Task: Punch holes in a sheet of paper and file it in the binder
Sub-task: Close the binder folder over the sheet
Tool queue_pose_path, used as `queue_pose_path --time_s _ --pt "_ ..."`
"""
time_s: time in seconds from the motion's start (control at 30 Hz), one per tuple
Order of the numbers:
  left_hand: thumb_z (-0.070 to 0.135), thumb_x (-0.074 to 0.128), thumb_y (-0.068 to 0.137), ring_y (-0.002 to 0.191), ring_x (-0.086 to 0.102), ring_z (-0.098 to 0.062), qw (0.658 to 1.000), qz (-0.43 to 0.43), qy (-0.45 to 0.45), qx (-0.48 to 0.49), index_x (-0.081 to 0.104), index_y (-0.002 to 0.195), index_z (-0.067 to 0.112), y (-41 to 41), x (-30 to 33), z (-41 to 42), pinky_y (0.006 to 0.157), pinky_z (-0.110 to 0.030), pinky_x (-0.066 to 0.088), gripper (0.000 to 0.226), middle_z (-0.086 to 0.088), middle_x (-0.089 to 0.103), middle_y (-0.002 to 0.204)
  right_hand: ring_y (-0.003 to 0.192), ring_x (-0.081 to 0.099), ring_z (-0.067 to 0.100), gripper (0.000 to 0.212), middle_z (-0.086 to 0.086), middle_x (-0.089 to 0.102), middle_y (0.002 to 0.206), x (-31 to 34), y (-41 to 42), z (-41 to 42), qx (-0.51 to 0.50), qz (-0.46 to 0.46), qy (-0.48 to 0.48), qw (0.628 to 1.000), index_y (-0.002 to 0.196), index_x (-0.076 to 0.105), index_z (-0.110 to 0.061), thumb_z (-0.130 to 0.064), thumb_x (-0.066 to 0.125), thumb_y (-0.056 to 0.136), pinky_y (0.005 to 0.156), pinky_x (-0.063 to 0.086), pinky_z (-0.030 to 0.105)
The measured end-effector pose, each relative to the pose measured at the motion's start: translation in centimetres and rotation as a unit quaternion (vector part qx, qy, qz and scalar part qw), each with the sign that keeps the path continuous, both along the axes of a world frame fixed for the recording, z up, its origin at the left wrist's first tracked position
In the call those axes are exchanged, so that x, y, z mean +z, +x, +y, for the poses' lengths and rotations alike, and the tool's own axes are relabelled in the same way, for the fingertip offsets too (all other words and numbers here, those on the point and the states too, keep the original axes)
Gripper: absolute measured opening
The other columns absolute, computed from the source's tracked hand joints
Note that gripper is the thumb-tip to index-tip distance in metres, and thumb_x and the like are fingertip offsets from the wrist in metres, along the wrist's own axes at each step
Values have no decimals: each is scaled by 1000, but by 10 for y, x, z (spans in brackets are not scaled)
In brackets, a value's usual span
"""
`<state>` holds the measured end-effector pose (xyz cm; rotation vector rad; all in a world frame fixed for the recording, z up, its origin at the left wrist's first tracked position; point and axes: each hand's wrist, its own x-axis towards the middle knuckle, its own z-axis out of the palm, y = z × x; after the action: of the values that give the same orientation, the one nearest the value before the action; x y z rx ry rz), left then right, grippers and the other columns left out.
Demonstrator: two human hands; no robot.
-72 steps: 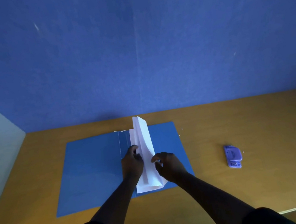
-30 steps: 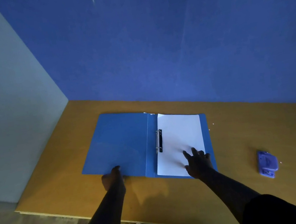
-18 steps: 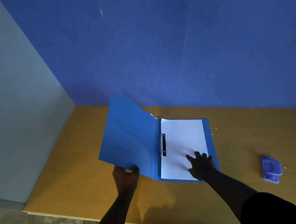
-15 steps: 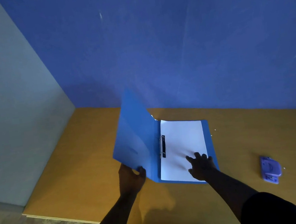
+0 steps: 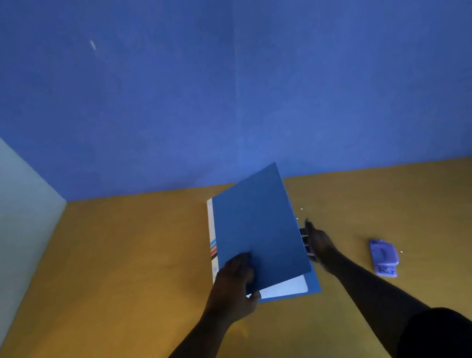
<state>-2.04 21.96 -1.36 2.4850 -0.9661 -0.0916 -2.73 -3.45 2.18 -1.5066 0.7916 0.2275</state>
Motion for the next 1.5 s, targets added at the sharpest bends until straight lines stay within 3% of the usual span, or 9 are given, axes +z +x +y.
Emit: queue_pose_path --time_s 0.13,0.2,0.27,0.37,0.53,0.7,0.83,1.17,1.5 --pt "44 68 73 134 43 -27 997 -15 71 -16 53 97 20 -4 -12 -22 104 -43 39 37 -3 47 143 74 62 16 46 3 71 85 1 -13 -21 10 14 16 1000 96 69 -17 -52 39 100 67 41 28" --pt "47 68 73 137 39 -27 995 -17 98 -24 55 103 20 -5 -17 -31 106 -46 34 42 -3 45 144 58 56 11 23 5 62 74 -3 -16 -24 25 0 -28 999 88 67 -12 -29 56 98 51 39 22" --pt "53 65 72 140 35 -25 993 -11 118 -31 56 105 22 -5 -19 -37 108 -47 31 46 -1 44 145 62 59 15 8 8 63 75 -12 -17 -27 61 13 -94 994 89 69 -6 -8 62 91 54 43 25" --pt "58 54 79 139 37 -21 993 9 111 -26 60 108 21 0 -19 -38 111 -43 29 47 0 47 143 82 67 28 25 15 72 96 -27 -18 -24 119 77 -214 966 107 69 -4 -12 67 84 69 50 36" --pt "24 61 88 129 51 -27 997 4 37 67 68 109 14 20 -14 -26 106 -37 40 25 -10 57 135 103 66 35 44 18 67 117 -37 -18 -13 134 115 -292 940 121 60 -2 -19 68 82 84 57 41" --pt "29 63 87 113 54 -35 919 193 -2 343 50 128 5 37 -12 -18 92 -43 47 50 -18 54 126 114 57 37 49 19 56 124 -42 -14 -8 135 158 -331 921 124 52 -1 -22 66 82 85 51 36" --pt "26 59 89 96 61 -31 869 312 -36 382 51 125 -2 44 -19 -20 73 -35 51 46 -19 63 116 110 61 35 41 20 60 122 -46 -12 -8 100 158 -307 933 120 55 3 -18 60 86 76 49 31" --pt "15 67 85 110 60 -37 878 252 -44 404 51 128 2 31 -18 -39 89 -43 52 48 -19 63 121 103 65 35 29 15 72 110 -41 -18 -37 78 115 -304 942 104 72 -5 -6 51 85 81 52 35" --pt "17 69 84 106 62 -33 905 250 -39 341 55 120 4 24 -6 -114 85 -37 52 41 -15 66 116 109 65 33 27 16 70 114 -35 -40 -105 104 163 -396 898 107 70 -3 -10 52 89 82 50 32"
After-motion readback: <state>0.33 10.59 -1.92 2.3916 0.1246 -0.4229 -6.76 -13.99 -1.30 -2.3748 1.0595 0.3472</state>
